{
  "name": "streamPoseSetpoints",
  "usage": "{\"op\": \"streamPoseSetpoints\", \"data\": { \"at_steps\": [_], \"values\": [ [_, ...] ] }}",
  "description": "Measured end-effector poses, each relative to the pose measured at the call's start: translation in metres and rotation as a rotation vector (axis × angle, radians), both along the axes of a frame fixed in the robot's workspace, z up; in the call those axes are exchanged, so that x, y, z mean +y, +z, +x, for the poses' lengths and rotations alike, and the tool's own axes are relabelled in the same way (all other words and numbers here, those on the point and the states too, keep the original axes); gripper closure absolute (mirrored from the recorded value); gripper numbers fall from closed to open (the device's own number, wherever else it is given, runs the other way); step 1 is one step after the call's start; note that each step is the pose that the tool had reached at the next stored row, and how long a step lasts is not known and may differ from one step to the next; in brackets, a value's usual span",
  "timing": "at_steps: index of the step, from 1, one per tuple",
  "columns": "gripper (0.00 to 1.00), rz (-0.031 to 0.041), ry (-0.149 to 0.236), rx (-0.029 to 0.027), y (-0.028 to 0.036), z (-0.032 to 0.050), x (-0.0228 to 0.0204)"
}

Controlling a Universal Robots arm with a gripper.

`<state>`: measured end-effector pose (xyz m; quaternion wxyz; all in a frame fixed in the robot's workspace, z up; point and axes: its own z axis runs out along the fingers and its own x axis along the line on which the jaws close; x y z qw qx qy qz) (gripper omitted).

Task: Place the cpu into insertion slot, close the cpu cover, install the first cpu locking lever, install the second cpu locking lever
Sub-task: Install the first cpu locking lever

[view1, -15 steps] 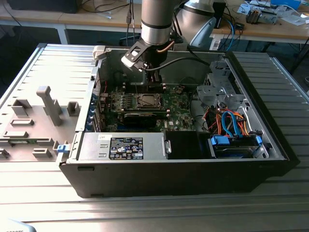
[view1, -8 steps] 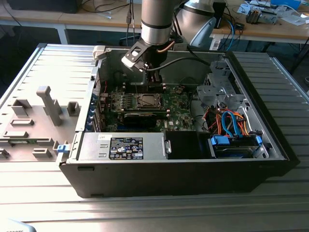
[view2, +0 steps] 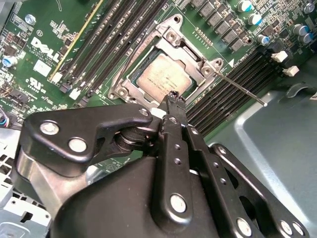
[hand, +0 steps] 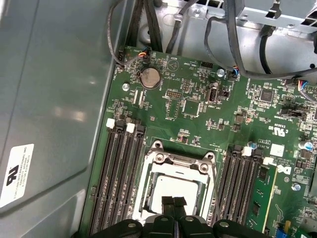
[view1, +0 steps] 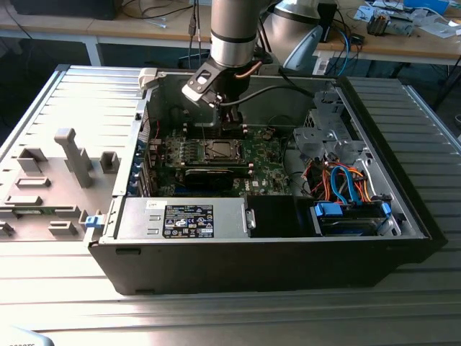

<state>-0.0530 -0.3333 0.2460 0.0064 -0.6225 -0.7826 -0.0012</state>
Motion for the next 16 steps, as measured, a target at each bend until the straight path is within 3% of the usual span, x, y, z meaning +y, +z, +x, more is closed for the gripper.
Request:
{"op": "streamPoseSetpoints", "data": {
  "at_steps": [16],
  "values": [
    [0.89, 0.0000, 0.063, 0.0000, 0.0000, 0.0000, 0.0000]
  ]
}}
